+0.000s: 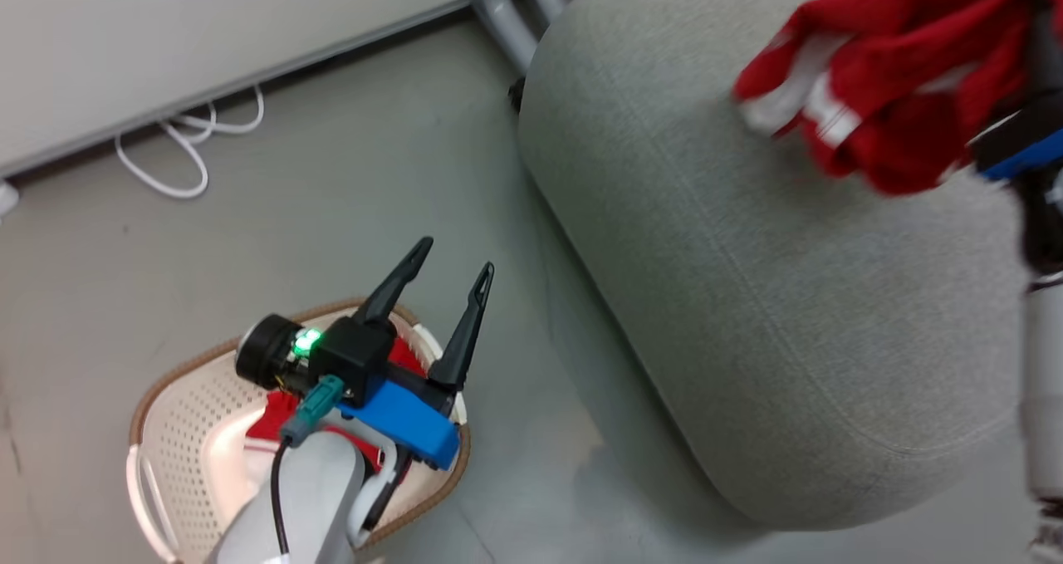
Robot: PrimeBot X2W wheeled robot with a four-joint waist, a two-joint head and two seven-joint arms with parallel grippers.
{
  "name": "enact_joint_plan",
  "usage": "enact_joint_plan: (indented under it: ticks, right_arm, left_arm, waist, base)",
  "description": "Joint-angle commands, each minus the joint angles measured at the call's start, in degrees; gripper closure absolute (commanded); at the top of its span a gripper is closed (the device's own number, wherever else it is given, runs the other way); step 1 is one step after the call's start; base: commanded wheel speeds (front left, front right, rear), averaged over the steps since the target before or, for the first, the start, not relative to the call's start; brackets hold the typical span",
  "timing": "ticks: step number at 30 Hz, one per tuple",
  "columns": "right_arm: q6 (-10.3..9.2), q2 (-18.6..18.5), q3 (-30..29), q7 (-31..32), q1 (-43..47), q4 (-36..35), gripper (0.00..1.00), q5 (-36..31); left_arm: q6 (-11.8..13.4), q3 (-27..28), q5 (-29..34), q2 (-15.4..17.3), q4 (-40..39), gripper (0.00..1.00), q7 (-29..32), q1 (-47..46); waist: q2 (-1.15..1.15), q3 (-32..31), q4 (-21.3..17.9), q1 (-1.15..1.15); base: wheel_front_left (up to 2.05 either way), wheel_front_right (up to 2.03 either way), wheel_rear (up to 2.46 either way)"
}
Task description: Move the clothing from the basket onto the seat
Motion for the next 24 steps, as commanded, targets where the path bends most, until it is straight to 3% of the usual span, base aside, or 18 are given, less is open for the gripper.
enact_joint_plan:
  ticks: [1,7,12,24]
  right_arm:
    - [0.03,-0.4,-0.3,0.0,-1.2,0.2,1.00,-0.7]
    - [0.03,-7.1,-9.5,-1.2,-6.2,2.7,1.00,-2.2]
    - [0.02,-10.2,-15.6,-3.5,-7.4,5.3,1.00,-2.8]
    - [0.02,-10.6,-18.7,-8.5,-3.8,16.3,1.00,-3.9]
  left_arm:
    - [-0.1,0.0,0.2,0.6,-0.3,0.00,-0.3,-1.0]
    - [-0.1,-0.6,0.7,2.3,-2.5,0.00,-0.3,-5.1]
    - [-0.1,0.1,1.3,3.2,-4.9,0.00,-0.3,-7.3]
    - [-0.1,-1.2,1.1,2.5,-6.1,0.00,-0.3,-6.9]
  waist:
    - [0.00,3.9,2.9,-0.01]
    - [0.00,10.3,6.6,-0.01]
    - [0.00,15.2,8.8,-0.01]
    - [0.00,18.3,11.6,-0.01]
  base:
    - [0.00,0.00,0.00]
    - [0.00,0.00,0.00]
    - [0.00,0.00,0.00]
    - [0.00,0.00,0.00]
